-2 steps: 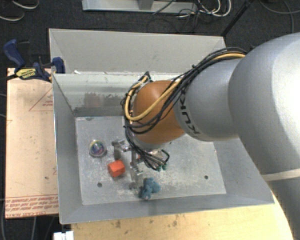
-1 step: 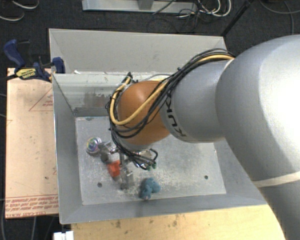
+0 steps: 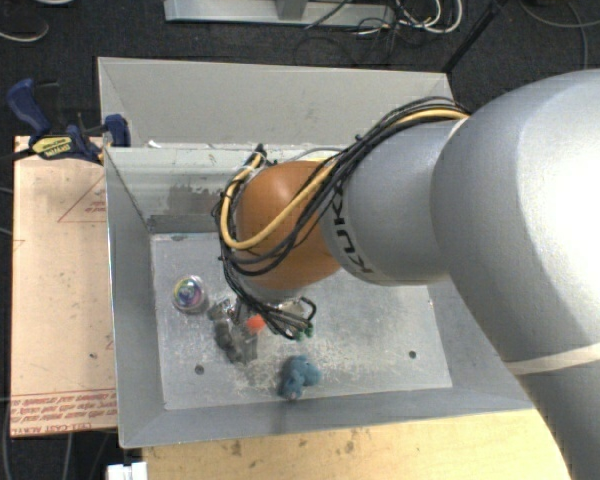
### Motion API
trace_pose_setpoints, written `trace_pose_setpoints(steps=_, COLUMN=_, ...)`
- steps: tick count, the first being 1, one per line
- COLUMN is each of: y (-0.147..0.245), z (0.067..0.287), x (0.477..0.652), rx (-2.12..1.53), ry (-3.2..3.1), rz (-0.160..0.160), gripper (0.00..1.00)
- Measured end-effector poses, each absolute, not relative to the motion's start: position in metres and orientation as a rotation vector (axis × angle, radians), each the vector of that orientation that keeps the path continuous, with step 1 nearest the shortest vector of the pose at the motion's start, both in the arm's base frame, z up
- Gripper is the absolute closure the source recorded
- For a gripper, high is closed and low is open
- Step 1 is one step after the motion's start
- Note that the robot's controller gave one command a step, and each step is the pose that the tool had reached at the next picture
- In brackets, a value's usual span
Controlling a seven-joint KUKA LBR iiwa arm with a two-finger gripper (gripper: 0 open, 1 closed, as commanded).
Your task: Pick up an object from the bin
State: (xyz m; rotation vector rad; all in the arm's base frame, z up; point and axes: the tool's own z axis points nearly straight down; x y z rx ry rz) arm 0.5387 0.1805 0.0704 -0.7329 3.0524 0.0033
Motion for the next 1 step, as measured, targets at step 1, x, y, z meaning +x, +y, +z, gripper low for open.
trace_pose_setpoints(steps=1, y=0.1805, z=0.0703, x=0.5387, rx=-0.733, ry=3.052, rz=0.004, gripper=0.0)
